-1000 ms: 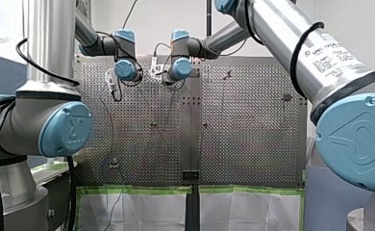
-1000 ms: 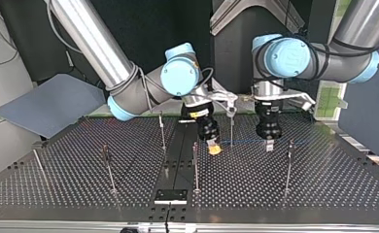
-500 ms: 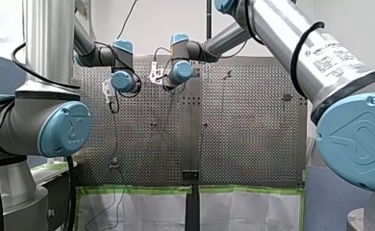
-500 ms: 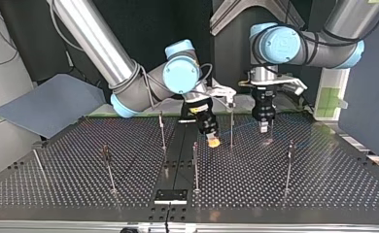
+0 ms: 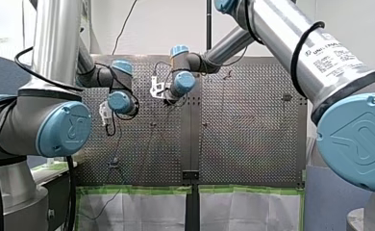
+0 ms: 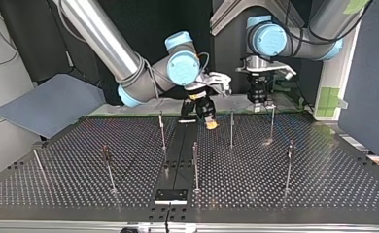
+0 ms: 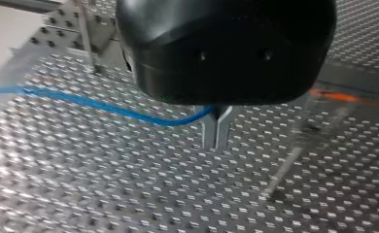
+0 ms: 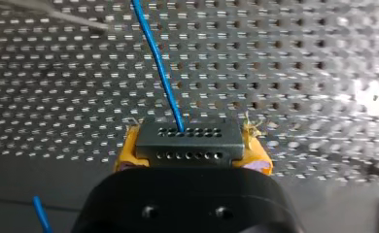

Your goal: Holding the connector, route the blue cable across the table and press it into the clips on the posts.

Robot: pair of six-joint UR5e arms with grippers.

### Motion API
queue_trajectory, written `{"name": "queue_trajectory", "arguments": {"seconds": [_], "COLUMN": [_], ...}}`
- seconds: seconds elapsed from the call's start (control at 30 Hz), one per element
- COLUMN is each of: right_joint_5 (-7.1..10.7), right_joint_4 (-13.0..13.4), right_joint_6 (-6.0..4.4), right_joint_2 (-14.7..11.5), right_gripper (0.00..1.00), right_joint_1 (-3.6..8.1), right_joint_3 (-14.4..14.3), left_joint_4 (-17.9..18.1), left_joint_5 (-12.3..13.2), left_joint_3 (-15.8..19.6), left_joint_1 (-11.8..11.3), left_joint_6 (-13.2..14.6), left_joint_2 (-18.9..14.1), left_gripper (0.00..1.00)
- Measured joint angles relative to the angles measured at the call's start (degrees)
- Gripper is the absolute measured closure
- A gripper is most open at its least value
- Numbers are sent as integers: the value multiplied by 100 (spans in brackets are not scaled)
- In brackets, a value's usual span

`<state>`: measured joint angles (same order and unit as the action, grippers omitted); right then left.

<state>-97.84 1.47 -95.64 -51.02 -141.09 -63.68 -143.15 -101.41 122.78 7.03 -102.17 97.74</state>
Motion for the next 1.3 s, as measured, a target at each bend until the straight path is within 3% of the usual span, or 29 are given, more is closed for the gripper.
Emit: {"name": "queue_trajectory", "arguments": {"seconds": [0.43,0.73,1.0,1.3], "right_joint_5": [111,146,300,474], "right_joint_4": [349,412,439,701], "right_joint_6": [-21,-50,-127,-299], "right_joint_2": [103,337,350,358], "right_gripper": [100,100,100,100], "right_joint_1": [17,115,213,286], "right_joint_3": [-656,-689,-683,-684], "left_joint_4": [674,987,1072,1041], "left_joint_5": [295,326,390,499], "left_joint_3": [35,-6,-89,-323], "left_joint_1": [-24,-55,-75,-108], "left_joint_6": [-37,-14,-13,-21], "left_joint_2": [688,1134,1181,1229], "left_gripper": [100,100,100,100]}}
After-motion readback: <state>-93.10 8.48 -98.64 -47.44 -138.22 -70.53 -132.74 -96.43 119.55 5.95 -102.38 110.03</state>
